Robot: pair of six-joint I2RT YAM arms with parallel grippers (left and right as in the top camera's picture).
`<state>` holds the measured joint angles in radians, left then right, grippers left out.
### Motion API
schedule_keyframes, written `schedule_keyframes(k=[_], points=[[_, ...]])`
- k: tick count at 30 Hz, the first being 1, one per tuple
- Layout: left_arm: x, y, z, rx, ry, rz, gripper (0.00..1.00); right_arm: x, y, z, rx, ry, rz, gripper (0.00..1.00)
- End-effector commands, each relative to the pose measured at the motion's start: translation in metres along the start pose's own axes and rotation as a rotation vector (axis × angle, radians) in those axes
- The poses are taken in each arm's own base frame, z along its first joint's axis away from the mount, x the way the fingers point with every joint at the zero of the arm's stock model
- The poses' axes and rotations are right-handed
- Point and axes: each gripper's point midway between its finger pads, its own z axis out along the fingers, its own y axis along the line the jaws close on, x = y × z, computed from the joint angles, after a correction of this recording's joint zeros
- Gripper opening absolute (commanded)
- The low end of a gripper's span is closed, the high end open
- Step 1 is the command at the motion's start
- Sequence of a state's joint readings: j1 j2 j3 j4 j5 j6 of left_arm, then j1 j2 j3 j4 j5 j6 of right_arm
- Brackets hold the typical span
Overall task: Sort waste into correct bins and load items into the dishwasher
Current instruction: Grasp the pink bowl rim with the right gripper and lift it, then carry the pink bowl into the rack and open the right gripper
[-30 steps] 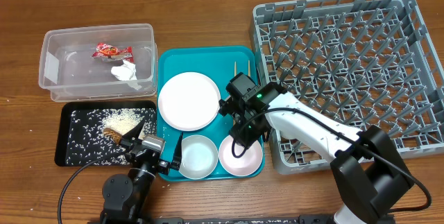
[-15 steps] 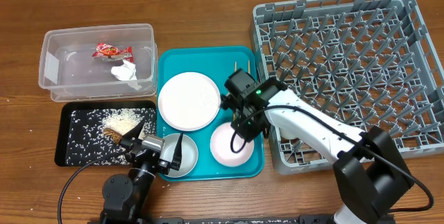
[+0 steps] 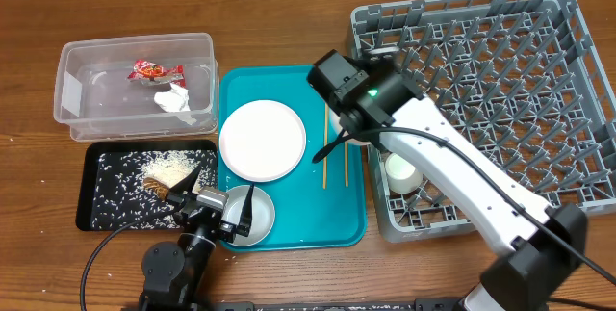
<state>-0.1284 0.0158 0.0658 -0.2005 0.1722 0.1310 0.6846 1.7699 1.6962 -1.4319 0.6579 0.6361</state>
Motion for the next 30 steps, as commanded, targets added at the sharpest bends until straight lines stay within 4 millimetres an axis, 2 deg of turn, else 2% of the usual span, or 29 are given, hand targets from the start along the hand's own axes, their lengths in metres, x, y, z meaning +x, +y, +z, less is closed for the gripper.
schedule_keyframes(k=[1,8,13,21,30], points=[[0.000,0.000,0.000,0.000,-0.004,0.004,1.00,-0.037,-0.067,-0.015,0.187,-0.203,0.373,0.04],[0.001,0.000,0.000,0.000,-0.003,0.003,1.00,-0.038,-0.121,0.038,0.376,-0.106,0.437,0.04],[0.001,0.000,0.000,0.000,-0.003,0.003,1.00,-0.046,-0.152,0.059,0.551,-0.128,0.393,0.04],[0.001,0.000,0.000,0.000,-0.003,0.003,1.00,-0.043,-0.147,0.090,0.642,-0.044,0.169,0.04],[0.000,0.000,0.000,0.000,-0.004,0.004,1.00,-0.038,-0.147,0.113,0.724,0.005,0.052,0.04]])
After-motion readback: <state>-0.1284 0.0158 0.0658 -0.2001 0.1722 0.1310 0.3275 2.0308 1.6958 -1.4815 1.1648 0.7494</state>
